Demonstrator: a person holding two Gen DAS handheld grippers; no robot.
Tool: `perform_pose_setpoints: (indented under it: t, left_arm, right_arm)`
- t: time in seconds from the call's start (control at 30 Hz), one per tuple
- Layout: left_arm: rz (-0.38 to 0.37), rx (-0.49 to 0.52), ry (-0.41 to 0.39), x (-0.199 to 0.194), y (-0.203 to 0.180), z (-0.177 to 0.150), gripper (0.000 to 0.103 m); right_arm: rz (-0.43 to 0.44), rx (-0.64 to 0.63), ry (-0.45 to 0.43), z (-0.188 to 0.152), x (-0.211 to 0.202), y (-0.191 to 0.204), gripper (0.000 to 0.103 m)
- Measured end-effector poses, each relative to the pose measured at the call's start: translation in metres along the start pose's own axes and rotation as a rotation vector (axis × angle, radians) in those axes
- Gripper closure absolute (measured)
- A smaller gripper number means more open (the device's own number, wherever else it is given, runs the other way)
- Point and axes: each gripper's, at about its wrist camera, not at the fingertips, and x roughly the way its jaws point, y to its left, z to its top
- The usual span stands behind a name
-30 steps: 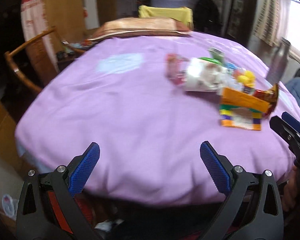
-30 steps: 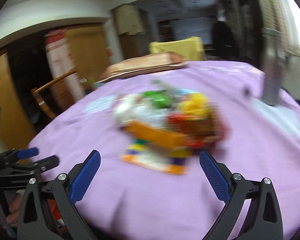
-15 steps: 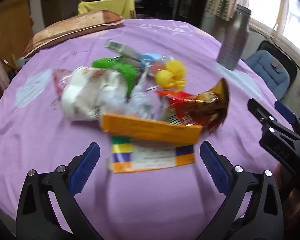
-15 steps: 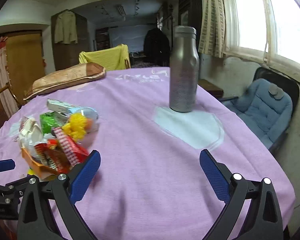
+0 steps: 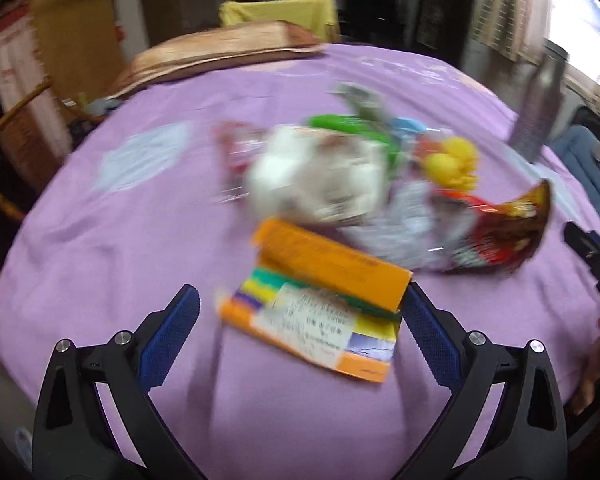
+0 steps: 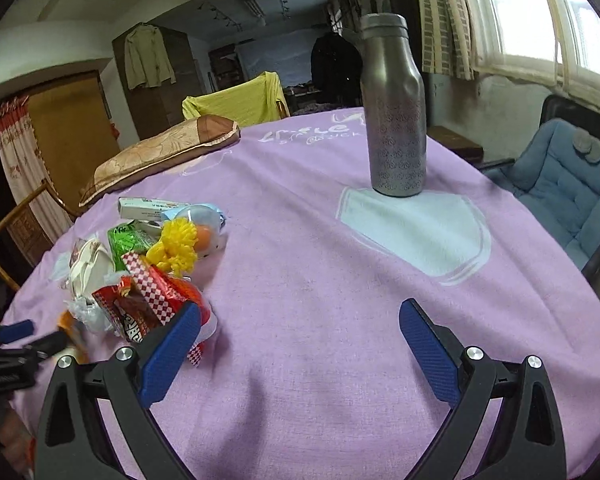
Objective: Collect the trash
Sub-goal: 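Return both tools to the table over the orange medicine box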
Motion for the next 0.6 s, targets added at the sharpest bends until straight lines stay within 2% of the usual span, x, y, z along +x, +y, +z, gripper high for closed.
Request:
perform_pose_setpoints:
  t: [0.07,0.2,0.27,0.43,0.6]
  left_arm:
    - [0.039,-0.082,0.005,-0.01,0.033,-0.011,0.006]
    - [0.019,-0.199,-0.009,-0.021,0.066,-0.023,0.006]
    - [0.001,-0.197,-0.016,-0.023,0.064,-0.025,0.007]
    - [-0.036,-0.101,-0.002,-0.008,0.04,-0.022,0.006]
    - [-0.121,-0.144,0.06,0.015,0.037,-0.012,0.006]
  right_arm:
    - [-0.01,-0.036,-0.004,0.0,-0.001,0.007,0.005]
    - [-0.025,-0.07,-0.014,-0.001,-0.004,0.013,0.005]
    - [-0.029,-0.07,-0.016,-0.001,-0.006,0.013,0.005]
    - [-0.028,-0.069,-0.009,0.0,-0.007,0.012,0.005]
    - [-0.009,-0.069,0.005,0.001,-0.006,0.011,0.005]
